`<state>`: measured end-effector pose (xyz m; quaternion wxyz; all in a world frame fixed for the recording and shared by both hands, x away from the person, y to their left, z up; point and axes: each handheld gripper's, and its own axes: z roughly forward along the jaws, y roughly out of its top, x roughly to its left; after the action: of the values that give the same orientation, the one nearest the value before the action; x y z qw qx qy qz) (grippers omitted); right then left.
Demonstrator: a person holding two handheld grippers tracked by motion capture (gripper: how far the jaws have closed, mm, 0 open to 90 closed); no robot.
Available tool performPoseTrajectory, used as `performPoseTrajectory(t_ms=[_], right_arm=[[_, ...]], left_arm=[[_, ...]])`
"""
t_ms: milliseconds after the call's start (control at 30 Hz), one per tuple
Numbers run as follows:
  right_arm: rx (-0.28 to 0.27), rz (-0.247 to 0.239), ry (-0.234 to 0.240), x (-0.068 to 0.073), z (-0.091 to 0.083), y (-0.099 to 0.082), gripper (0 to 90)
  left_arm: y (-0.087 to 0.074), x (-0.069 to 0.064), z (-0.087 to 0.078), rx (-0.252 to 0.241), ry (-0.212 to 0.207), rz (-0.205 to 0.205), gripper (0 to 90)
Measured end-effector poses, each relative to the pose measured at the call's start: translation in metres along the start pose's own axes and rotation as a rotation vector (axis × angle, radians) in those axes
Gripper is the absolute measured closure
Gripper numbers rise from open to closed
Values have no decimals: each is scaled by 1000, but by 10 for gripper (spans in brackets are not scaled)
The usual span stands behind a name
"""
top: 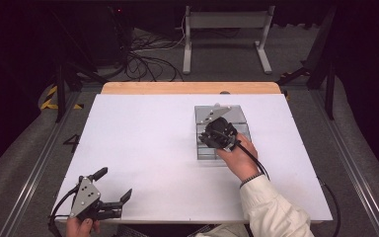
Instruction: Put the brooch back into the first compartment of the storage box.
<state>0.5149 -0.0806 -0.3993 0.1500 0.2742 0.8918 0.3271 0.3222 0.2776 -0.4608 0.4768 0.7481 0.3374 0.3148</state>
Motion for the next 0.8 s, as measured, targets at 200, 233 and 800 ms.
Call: performPoseTrajectory(t_ms=[200, 233, 800], right_arm=[[20, 26, -16, -9, 9, 1, 805], [25, 30, -22, -10, 11, 1, 806], [48, 99, -53, -31, 31, -2, 804]], left_arm=[[0, 0, 0, 2, -2, -6, 29], [0, 0, 0, 3, -2, -6, 29], [0, 0, 1, 3, -2, -6, 29]])
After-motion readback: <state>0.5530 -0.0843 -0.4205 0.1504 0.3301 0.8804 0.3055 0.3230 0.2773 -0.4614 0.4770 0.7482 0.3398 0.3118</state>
